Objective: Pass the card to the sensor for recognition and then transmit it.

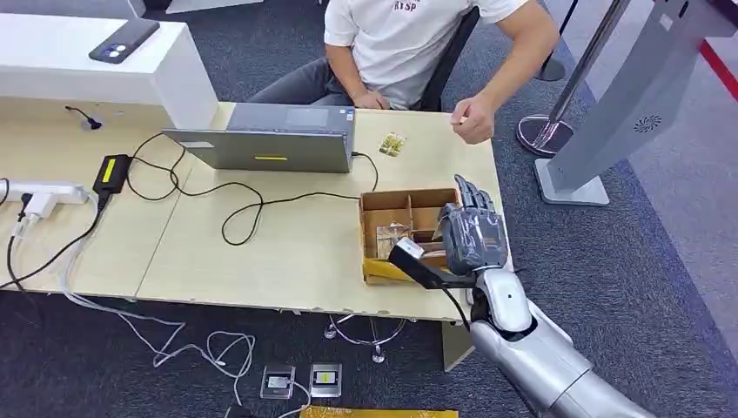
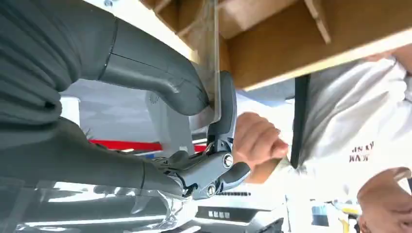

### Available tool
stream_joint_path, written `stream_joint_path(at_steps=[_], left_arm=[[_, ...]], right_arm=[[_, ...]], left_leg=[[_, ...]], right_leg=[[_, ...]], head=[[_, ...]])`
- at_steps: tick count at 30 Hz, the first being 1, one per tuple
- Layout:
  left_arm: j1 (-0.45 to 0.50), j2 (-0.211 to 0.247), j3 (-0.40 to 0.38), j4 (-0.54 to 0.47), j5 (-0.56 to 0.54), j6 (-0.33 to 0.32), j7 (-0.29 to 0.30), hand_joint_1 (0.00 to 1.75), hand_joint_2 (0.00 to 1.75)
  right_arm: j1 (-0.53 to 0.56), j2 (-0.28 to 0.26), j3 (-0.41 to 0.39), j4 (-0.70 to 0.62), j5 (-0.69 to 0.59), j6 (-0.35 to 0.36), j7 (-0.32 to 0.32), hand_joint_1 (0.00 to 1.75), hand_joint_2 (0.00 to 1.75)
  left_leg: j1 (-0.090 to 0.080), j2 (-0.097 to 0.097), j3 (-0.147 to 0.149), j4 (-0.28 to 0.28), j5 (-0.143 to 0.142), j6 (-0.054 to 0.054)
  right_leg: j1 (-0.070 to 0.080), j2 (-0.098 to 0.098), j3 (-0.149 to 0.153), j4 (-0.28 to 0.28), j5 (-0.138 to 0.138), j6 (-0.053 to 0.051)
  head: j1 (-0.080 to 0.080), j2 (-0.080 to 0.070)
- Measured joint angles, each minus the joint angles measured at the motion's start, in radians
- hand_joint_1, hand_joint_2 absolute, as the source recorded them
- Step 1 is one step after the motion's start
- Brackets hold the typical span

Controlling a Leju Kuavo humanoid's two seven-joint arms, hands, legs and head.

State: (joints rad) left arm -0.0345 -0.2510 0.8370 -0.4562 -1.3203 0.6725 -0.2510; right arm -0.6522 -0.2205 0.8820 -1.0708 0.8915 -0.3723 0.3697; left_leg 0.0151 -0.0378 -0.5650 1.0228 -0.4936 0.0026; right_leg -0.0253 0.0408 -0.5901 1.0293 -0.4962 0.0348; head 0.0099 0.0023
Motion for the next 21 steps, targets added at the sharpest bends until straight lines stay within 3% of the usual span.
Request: stream_joint_path(at_steps=[12, 21], left_arm=[[0.000, -0.005, 0.000, -0.001, -0.003, 0.000, -0.011, 0.00, 0.00], [0.001, -0.003, -0.002, -0.006, -0.018, 0.000, -0.013, 0.00, 0.00]], right_arm=[[-0.059, -0.014, -0.055, -0.060, 0.036, -0.022, 0.034, 1.75, 1.75], [-0.153, -0.028, -0.081, -0.133, 0.064, 0.059, 0.058, 1.75, 1.75]], left_leg=[[0.000, 0.000, 0.000, 0.000, 0.000, 0.000], [0.000, 0.000, -0.001, 0.000, 0.000, 0.000]], right_leg=[[0.000, 0.000, 0.000, 0.000, 0.000, 0.000], [0.000, 0.000, 0.000, 0.000, 0.000, 0.000]], head=[[0.000, 0.000], [0.000, 0.000]])
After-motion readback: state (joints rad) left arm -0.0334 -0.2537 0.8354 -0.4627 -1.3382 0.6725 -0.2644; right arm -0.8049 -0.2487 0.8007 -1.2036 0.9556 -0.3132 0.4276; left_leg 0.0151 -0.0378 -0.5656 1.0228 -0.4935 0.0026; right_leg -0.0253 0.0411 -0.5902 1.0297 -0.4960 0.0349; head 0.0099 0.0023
